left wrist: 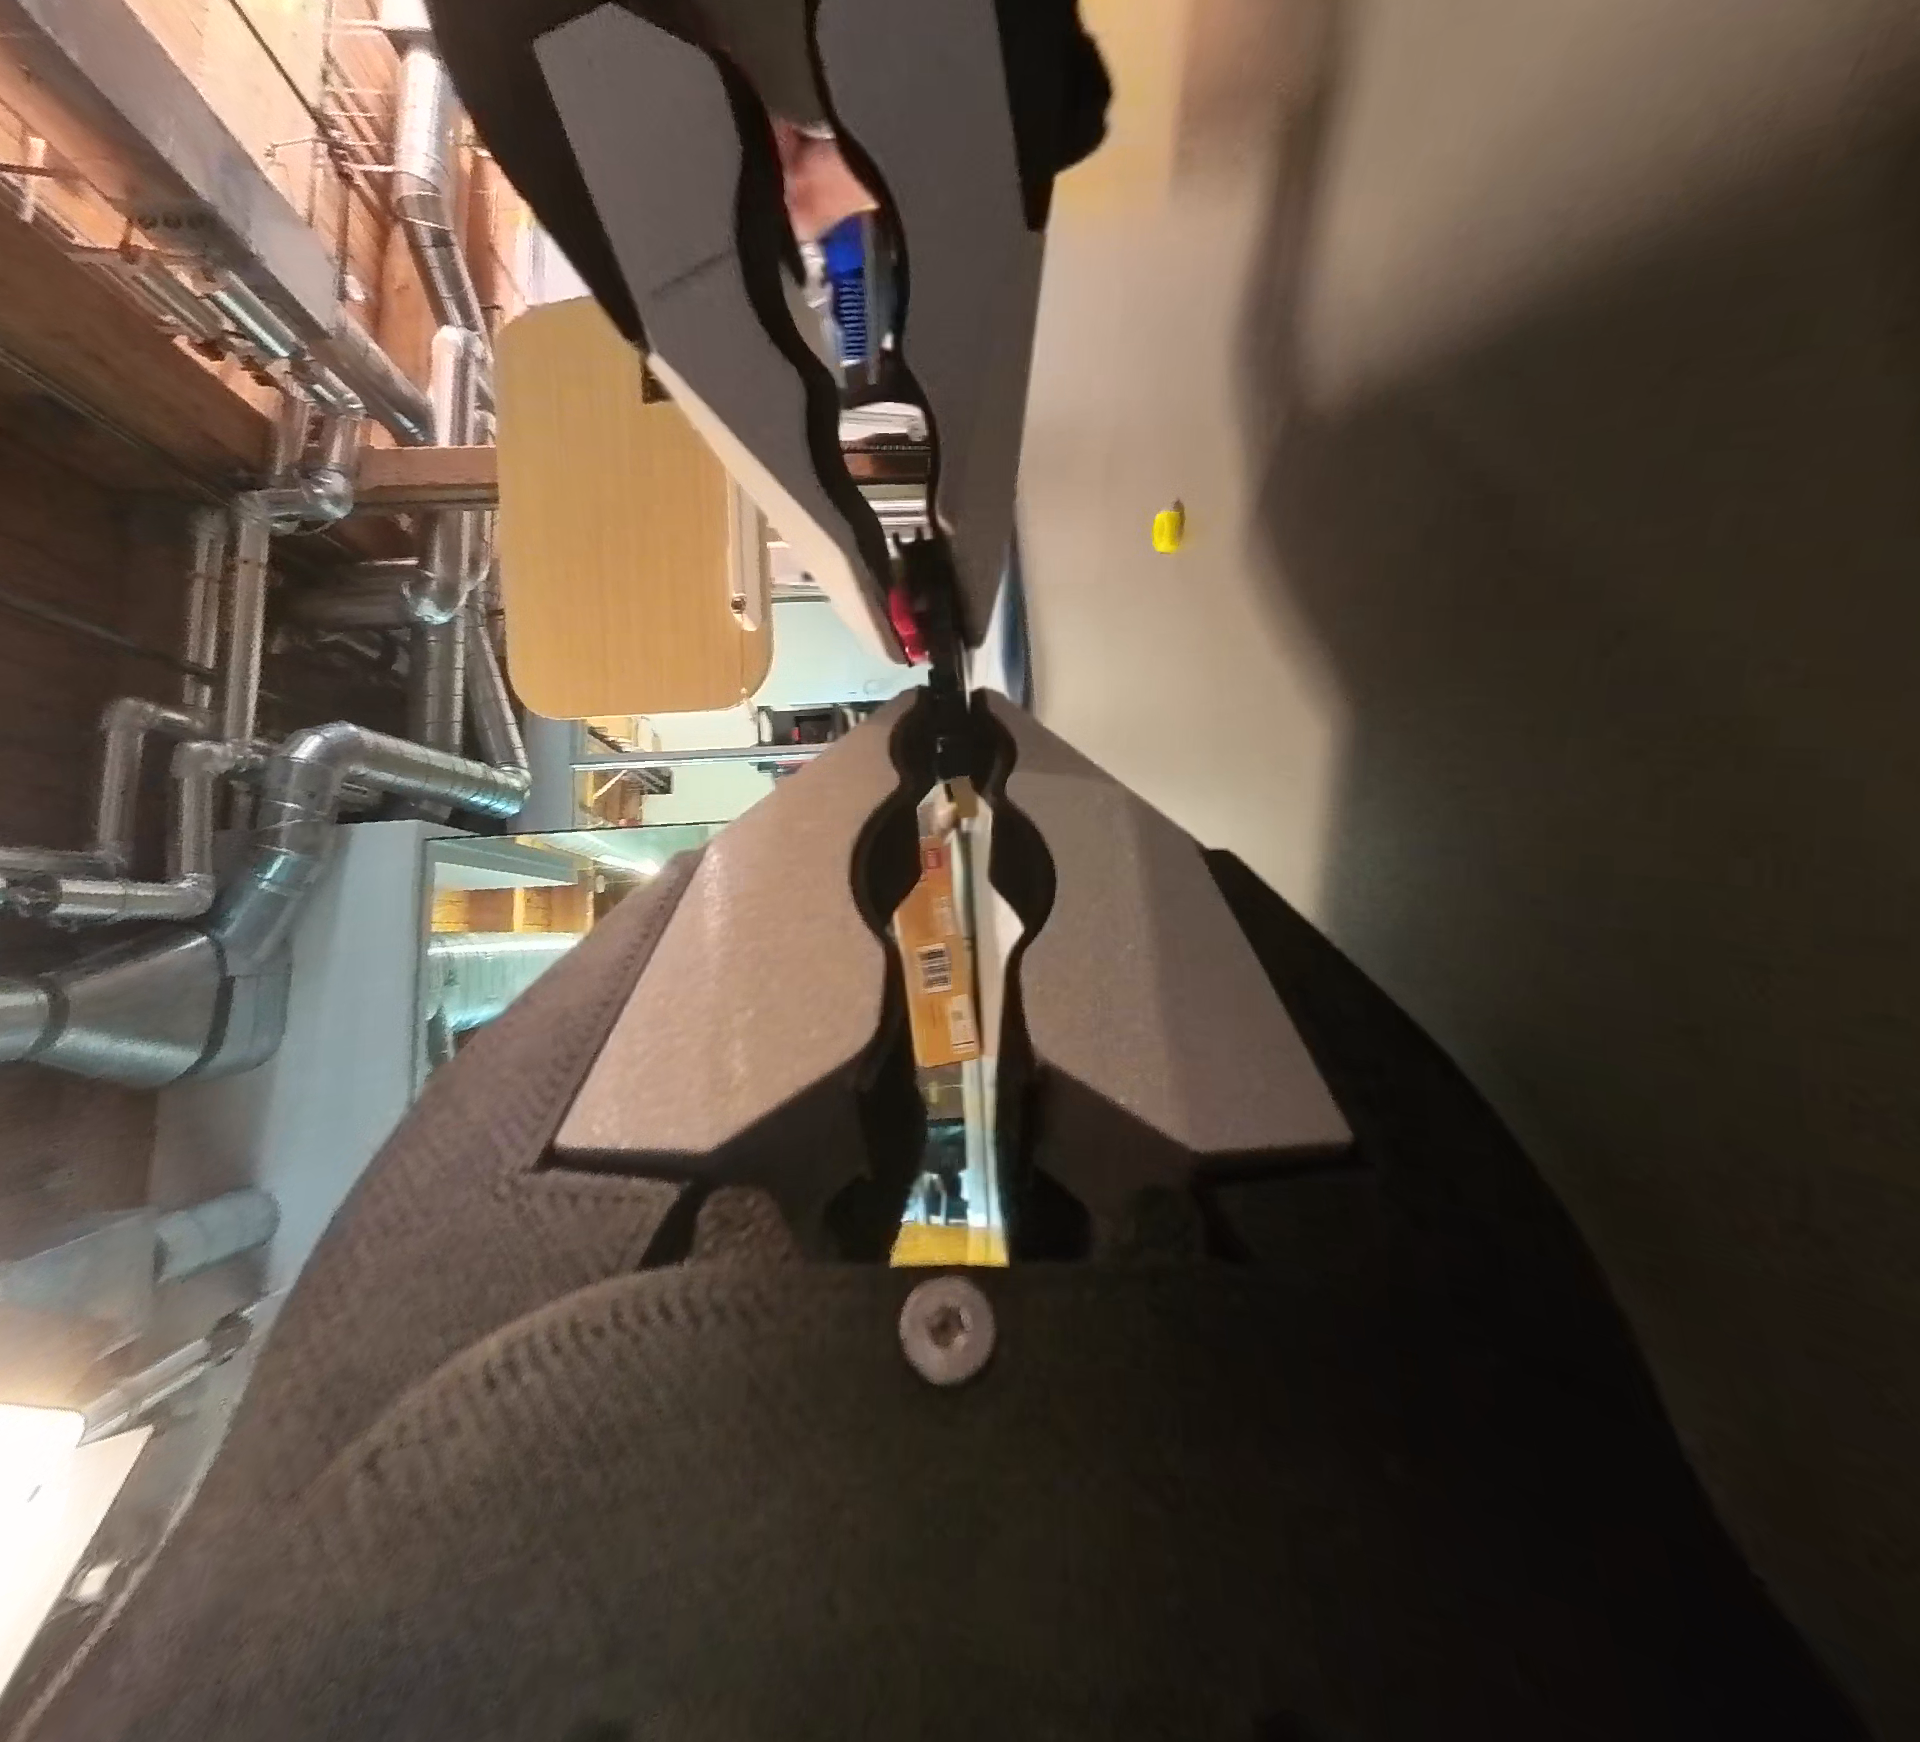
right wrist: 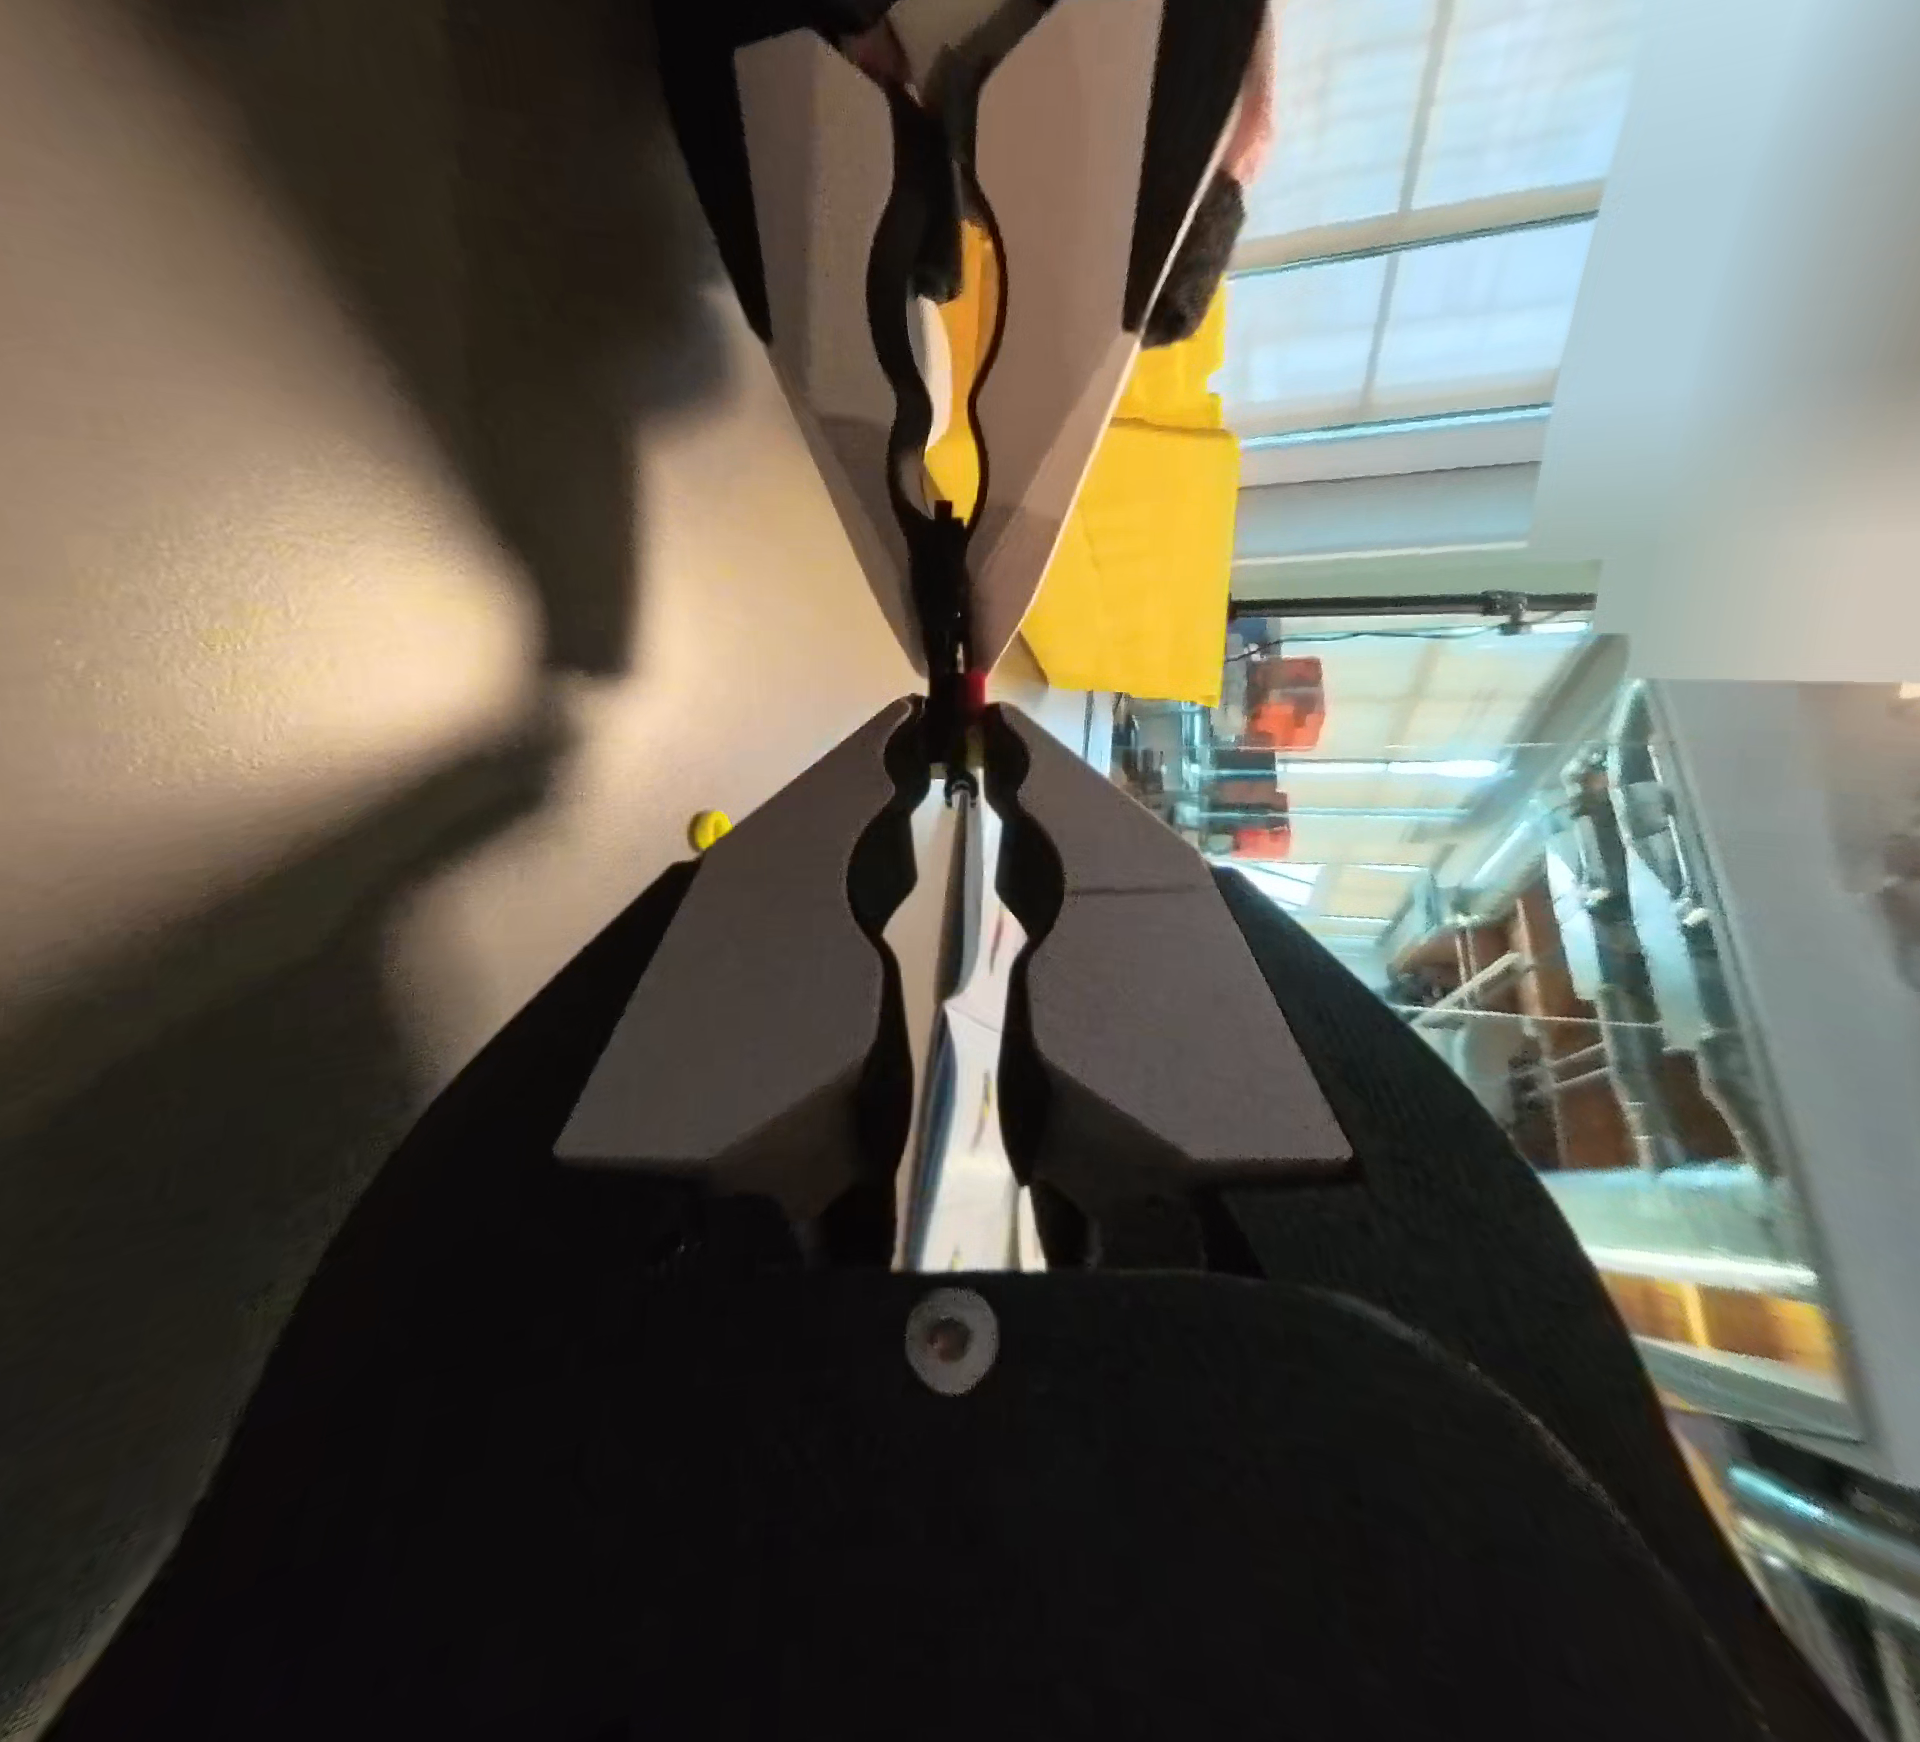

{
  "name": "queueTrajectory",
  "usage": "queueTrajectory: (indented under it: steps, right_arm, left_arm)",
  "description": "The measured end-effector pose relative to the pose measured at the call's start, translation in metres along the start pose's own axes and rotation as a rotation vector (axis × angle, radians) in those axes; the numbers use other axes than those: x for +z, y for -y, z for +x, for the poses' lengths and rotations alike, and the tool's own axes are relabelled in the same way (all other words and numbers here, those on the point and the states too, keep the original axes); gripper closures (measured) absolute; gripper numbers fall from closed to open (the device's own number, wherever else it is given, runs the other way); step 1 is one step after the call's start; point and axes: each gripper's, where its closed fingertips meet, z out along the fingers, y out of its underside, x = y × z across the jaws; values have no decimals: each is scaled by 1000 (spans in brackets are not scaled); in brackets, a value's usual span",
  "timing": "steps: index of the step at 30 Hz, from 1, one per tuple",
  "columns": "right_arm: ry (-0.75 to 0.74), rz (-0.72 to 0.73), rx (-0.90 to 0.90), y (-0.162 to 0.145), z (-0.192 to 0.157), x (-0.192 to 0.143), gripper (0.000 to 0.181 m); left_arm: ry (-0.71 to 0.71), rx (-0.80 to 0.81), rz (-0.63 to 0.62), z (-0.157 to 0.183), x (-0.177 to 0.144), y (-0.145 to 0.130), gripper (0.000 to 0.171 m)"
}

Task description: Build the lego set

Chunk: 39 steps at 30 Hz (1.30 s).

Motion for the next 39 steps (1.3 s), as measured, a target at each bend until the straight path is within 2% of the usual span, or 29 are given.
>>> queueTrajectory:
  steps: [2, 4, 5, 8, 9, 11, 14, 19, 24, 26, 29, 33, 35, 39]
  right_arm:
    - [1, -7, 2, -1, 0, 2, 174]
    - [13, 19, 129, -1, 1, 2, 172]
    - [41, 44, 229, -1, 0, 1, 168]
    - [192, 118, 654, 1, 0, -2, 133]
    - [222, 154, 790, 2, 5, -4, 129]
    - [290, 207, 971, 4, 9, -6, 132]
    - [373, 233, 1104, 8, 8, -6, 145]
    - [361, 242, 1113, 7, 11, -5, 163]
    - [382, 252, 1108, 10, 9, -5, 161]
    - [386, 271, 1110, 12, 10, -6, 168]
    - [396, 278, 1096, 13, 10, -7, 169]
    - [396, 294, 1100, 12, 12, -8, 162]
    - [399, 312, 1108, 14, 13, -9, 168]
    - [411, 306, 1095, 14, 11, -9, 168]
  left_arm:
    - [-5, -2, -3, 1, 1, -2, 166]
    - [3, -6, -7, 1, 2, -5, 167]
    - [13, -4, -8, 0, 0, -5, 168]
    - [32, 17, -18, -2, -4, -5, 168]
    - [34, 19, -18, -3, -5, -5, 168]
    - [40, 22, -16, -5, -6, -4, 168]
    - [43, 28, -8, -5, -6, -3, 168]
    - [55, 30, -1, -6, -7, -2, 168]
    - [58, 30, 6, -6, -4, 0, 167]
    - [65, 31, 9, -7, -4, 0, 168]
    - [65, 34, 16, -7, -4, 2, 167]
    - [87, 30, 26, -9, -6, 6, 168]
    - [94, 33, 26, -10, -7, 6, 168]
    - [87, 36, 29, -10, -6, 5, 168]
